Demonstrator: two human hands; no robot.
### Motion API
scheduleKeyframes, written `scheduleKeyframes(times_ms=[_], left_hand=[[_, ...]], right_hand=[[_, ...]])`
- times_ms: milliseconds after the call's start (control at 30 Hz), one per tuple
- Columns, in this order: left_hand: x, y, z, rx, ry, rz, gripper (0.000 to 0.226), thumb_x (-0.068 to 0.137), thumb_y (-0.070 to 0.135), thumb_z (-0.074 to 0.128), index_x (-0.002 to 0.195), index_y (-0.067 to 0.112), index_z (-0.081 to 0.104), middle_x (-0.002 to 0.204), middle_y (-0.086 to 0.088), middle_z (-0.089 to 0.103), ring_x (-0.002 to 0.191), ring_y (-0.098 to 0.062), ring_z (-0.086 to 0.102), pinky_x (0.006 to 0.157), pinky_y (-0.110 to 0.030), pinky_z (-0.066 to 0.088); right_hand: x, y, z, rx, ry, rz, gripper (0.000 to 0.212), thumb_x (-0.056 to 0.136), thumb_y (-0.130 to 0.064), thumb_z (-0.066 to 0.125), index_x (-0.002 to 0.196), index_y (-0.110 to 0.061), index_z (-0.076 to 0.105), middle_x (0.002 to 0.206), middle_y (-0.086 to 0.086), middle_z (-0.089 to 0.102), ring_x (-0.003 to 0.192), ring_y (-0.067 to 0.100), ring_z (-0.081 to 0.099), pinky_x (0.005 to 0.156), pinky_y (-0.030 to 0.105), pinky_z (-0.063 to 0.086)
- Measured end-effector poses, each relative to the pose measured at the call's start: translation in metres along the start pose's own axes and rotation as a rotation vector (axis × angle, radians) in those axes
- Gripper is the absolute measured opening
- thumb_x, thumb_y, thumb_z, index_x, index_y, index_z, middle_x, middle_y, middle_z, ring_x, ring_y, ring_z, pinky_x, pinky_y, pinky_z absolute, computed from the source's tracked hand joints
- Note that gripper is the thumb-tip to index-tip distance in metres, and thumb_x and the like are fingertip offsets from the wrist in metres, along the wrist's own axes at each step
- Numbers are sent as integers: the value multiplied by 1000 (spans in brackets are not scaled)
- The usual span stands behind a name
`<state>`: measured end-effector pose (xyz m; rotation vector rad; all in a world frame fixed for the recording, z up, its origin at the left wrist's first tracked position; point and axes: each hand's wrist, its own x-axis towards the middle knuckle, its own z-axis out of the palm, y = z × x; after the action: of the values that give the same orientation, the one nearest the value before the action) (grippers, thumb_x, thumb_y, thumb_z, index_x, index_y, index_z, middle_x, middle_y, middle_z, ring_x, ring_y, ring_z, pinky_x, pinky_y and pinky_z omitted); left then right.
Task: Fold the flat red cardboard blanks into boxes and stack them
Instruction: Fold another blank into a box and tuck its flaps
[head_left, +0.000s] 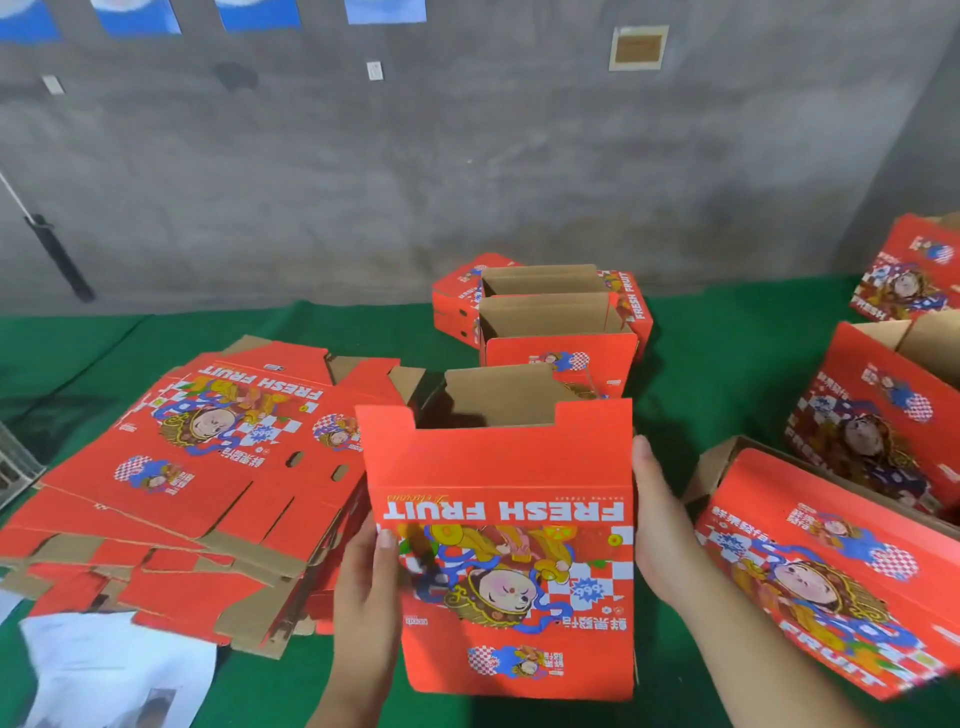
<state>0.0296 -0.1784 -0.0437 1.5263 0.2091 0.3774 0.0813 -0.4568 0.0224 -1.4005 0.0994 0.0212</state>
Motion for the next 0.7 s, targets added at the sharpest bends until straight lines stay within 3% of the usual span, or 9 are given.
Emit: scheduleKeyframes(times_ms=[67, 133, 200, 267, 400, 533, 600, 667, 700], left_hand=[[5, 5, -1, -56, -33, 52, 46, 95, 43, 70, 136, 42, 51, 133, 4, 67, 111, -12, 70, 78, -28, 59], [9, 8, -3, -98, -94, 82, 50, 97, 22, 71, 136, 44, 46, 137, 9, 64, 120, -11, 66, 89, -35, 59], [13, 13, -6, -136, -113, 69, 41, 97, 21, 62, 127, 46, 51, 123, 10, 69, 105, -9, 71, 82, -33, 62], [18, 17, -16, -167, -121, 6, 29, 100, 20, 57, 121, 40, 56, 116, -3, 70, 92, -13, 73, 76, -35, 63], [24, 23, -25, -100, -141, -42, 29, 99, -2, 56, 112, 24, 57, 132, -25, 57, 101, -28, 69, 78, -34, 62], [28, 45, -24, 215, -184, 15, 26, 75, 34, 65, 97, 41, 78, 139, 7, 52, 134, -22, 52, 104, -47, 49], [35, 52, -31, 371, -274, 81, 25, 75, 43, 64, 90, 36, 82, 141, 20, 51, 139, -9, 42, 111, -42, 39], [41, 60, -37, 383, -383, 41, 20, 85, 38, 67, 97, 38, 83, 140, 29, 55, 136, 3, 43, 109, -23, 35], [41, 65, -37, 300, -433, -15, 23, 86, 40, 68, 106, 41, 81, 138, 28, 60, 132, 3, 50, 103, -14, 40]], right_hand=[[-9, 15, 3, -168, 8, -210, 82, 71, -96, 50, 146, -67, 33, 149, -28, 50, 134, -3, 52, 110, 39, 44], [-14, 28, -2, -351, 6, -325, 79, 77, -92, 49, 148, -67, 24, 163, -19, 33, 148, 6, 37, 122, 47, 33], [-12, 38, -9, -543, -33, -461, 72, 87, -78, 53, 152, -62, 26, 172, -13, 2, 158, 14, 15, 125, 52, 22], [-10, 44, -14, -596, -119, -485, 62, 93, -60, 59, 149, -63, 32, 171, -17, -10, 158, 20, 16, 123, 58, 27], [-9, 46, -16, -546, -121, -457, 38, 95, -60, 61, 132, -57, 61, 170, -19, -9, 153, 17, 33, 113, 59, 42], [-14, 33, -21, -628, -138, -412, 36, 90, -74, 57, 122, -58, 64, 169, -27, -2, 142, 2, 45, 102, 43, 55], [-16, 26, -29, -800, -68, -390, 52, 86, -83, 48, 126, -53, 60, 164, -23, 26, 124, -5, 57, 89, 29, 58], [-18, 24, -33, -913, 52, -340, 59, 86, -84, 42, 125, -43, 55, 129, -14, 65, 97, 1, 68, 79, 30, 58], [-19, 24, -33, -936, 94, -319, 58, 86, -81, 41, 123, -39, 54, 110, -13, 71, 85, 1, 69, 73, 31, 58]])
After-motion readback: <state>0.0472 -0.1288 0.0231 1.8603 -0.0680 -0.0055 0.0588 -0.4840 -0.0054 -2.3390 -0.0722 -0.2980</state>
